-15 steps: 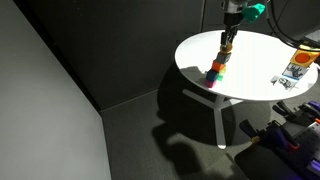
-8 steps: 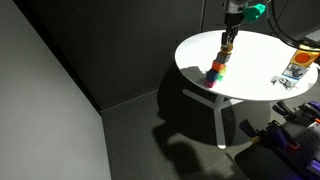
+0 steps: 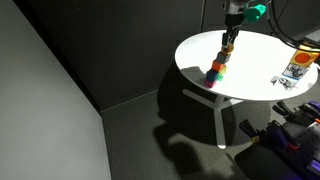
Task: Pick up the yellow round toy and put it on the gray block
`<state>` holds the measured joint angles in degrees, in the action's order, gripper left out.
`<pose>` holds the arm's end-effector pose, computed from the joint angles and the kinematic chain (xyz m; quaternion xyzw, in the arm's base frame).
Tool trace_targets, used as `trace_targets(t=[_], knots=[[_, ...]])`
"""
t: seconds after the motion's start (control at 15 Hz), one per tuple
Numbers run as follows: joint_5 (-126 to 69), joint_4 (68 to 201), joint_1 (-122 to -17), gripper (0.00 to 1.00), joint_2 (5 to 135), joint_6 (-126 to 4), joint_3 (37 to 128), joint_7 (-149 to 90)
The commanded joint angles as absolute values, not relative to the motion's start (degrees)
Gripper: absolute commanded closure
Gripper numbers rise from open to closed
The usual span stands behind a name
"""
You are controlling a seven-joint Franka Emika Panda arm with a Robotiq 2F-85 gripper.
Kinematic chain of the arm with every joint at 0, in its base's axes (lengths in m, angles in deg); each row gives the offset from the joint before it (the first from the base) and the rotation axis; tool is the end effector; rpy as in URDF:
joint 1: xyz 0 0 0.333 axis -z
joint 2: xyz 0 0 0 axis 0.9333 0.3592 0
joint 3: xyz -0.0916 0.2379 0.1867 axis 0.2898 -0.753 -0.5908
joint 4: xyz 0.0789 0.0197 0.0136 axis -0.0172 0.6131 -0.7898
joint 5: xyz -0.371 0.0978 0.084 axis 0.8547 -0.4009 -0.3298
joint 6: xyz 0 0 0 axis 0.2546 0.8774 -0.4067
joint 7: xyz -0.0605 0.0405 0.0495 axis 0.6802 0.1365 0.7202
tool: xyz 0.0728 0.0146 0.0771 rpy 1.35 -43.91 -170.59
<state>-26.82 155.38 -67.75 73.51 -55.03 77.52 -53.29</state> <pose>0.5991 -0.0078 0.2856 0.9817 0.1834 -0.0474 0.0196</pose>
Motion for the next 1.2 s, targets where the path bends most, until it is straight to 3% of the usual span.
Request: trace_targets(t=[0.0, 1.13], knots=[[-26.2, 155.6, -67.3, 0.02, 72.8, -54.0, 77.4, -53.0], [-27.0, 155.8, -67.7, 0.0, 69.8, -52.0, 77.5, -49.8]])
